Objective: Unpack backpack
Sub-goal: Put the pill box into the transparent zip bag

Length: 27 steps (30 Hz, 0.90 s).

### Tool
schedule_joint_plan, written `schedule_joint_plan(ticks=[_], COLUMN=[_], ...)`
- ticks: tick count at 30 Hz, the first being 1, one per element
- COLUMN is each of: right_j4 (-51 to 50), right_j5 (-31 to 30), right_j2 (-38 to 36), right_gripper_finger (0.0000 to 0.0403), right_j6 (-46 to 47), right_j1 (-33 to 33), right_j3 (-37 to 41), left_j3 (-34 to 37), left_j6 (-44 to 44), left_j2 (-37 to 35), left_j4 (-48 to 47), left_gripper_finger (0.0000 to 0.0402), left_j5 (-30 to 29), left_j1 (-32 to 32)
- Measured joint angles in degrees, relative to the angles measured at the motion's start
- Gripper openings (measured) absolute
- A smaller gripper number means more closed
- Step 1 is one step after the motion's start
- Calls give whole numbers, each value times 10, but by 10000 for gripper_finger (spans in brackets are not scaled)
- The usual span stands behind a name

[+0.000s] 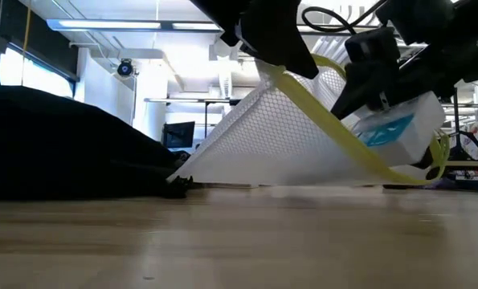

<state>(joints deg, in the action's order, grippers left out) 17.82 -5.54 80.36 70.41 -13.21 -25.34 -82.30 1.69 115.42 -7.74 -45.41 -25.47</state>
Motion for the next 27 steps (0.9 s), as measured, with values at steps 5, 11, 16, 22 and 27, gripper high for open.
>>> schedule_joint_plan(ticks=[5, 11, 16, 22, 27], right_j4=[-1, -28, -51, -53, -37], right_j5=[27, 24, 20, 23, -30], right_j2=[-2, -2, -2, -2, -2], right_gripper_finger=[341, 337, 331, 329, 329], right_j6=[-33, -47, -27, -7, 38], right_j1=[-17, -57, -91, -125, -148], right_j3=[0, -1, -1, -1, -1], left_j3=[0, 0, 0, 0, 0], left_j6=[-1, -5, -13, -21, -23], left_j2=[0, 0, 0, 0, 0], left_j4=[0, -2, -14, -22, -23], left_gripper_finger=[0, 0, 0, 0, 0], left_j5=[1, 1, 1, 0, 0], left_j1=[0, 1, 3, 7, 7])
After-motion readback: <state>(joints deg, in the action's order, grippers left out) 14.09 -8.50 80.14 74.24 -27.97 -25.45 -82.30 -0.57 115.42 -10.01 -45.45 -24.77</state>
